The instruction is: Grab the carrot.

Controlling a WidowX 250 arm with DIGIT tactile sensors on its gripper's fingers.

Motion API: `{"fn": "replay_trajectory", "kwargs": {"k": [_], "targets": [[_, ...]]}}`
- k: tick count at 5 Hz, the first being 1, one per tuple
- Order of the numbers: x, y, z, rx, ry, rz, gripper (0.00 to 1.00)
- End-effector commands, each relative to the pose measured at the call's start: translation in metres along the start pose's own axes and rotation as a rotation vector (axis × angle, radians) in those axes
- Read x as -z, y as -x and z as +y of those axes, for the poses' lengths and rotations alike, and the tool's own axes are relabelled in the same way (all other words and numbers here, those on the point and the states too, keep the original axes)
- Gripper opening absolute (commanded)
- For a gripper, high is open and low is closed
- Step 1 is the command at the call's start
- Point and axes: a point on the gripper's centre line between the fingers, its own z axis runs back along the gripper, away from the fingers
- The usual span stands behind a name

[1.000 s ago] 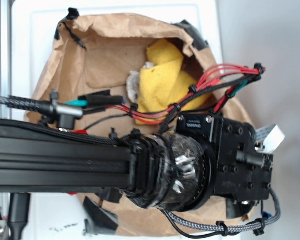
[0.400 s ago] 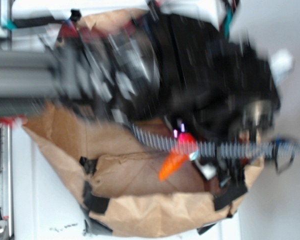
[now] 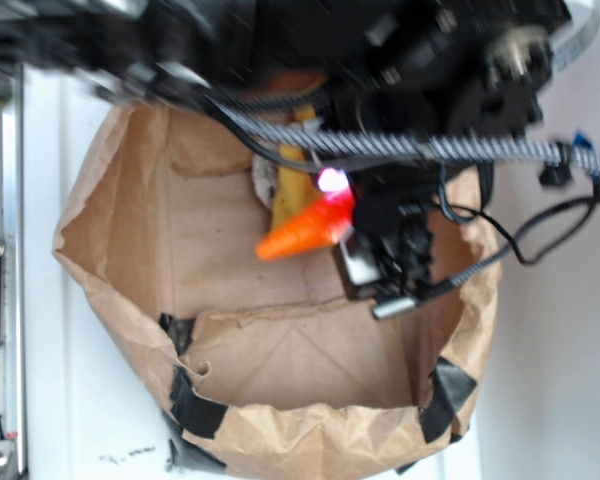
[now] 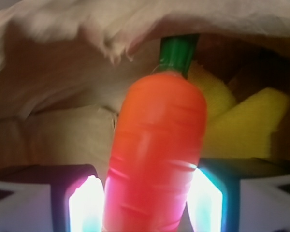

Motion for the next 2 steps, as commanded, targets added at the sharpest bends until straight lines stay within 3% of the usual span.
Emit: {"fn": "replay_trajectory", "kwargs": {"k": [1, 2], "targets": [[-0.057, 0.038, -0.021, 0.14, -0.124, -0.166, 0.0], [-0.056, 0.054, -0.03, 0.179, -0.099, -0.215, 0.0]]}}
